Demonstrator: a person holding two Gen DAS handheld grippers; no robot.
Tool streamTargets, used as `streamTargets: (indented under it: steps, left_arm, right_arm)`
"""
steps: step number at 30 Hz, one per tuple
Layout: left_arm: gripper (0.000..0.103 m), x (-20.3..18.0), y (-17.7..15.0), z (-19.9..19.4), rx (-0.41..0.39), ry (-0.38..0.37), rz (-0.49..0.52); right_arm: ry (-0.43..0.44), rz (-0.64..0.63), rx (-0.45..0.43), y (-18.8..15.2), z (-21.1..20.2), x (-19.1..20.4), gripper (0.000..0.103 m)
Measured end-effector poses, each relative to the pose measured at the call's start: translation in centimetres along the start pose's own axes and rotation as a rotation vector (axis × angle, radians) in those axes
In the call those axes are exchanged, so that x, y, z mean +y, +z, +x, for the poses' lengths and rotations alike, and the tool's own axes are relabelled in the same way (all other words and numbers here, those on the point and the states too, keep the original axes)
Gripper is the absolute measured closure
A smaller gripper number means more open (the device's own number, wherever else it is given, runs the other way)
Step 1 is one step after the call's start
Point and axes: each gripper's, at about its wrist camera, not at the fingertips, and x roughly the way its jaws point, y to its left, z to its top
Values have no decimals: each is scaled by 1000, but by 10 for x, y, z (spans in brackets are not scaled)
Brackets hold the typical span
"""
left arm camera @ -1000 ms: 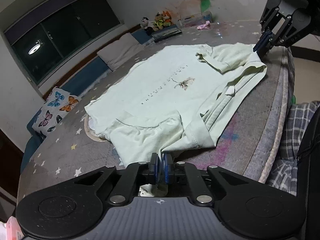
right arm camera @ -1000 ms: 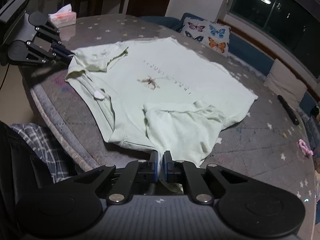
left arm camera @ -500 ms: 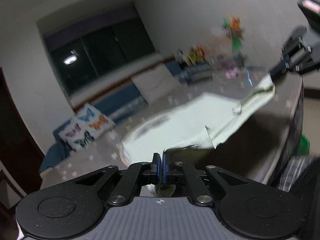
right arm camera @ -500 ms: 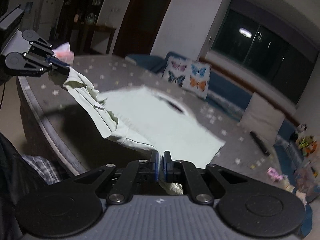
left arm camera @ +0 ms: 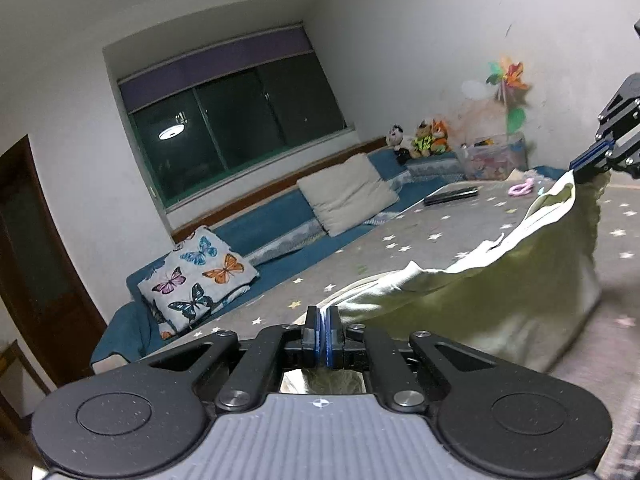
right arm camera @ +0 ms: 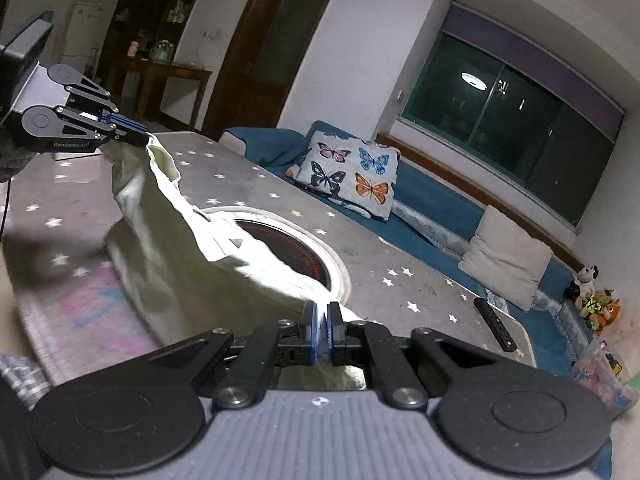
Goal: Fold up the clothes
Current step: 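Lift the pale green shirt with both grippers and flip it over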
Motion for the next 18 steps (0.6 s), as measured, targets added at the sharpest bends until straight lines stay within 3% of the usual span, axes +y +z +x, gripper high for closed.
streamTargets:
  steps: [9,18]
  left_arm:
    - [100,14,6,121,138,-57,-17]
    - [99,21,-23,218,304,-90,-122]
  right_arm:
    - [-4,71,114,6,115,-45,102]
    - [-13,217,220,-20,212,-67,102]
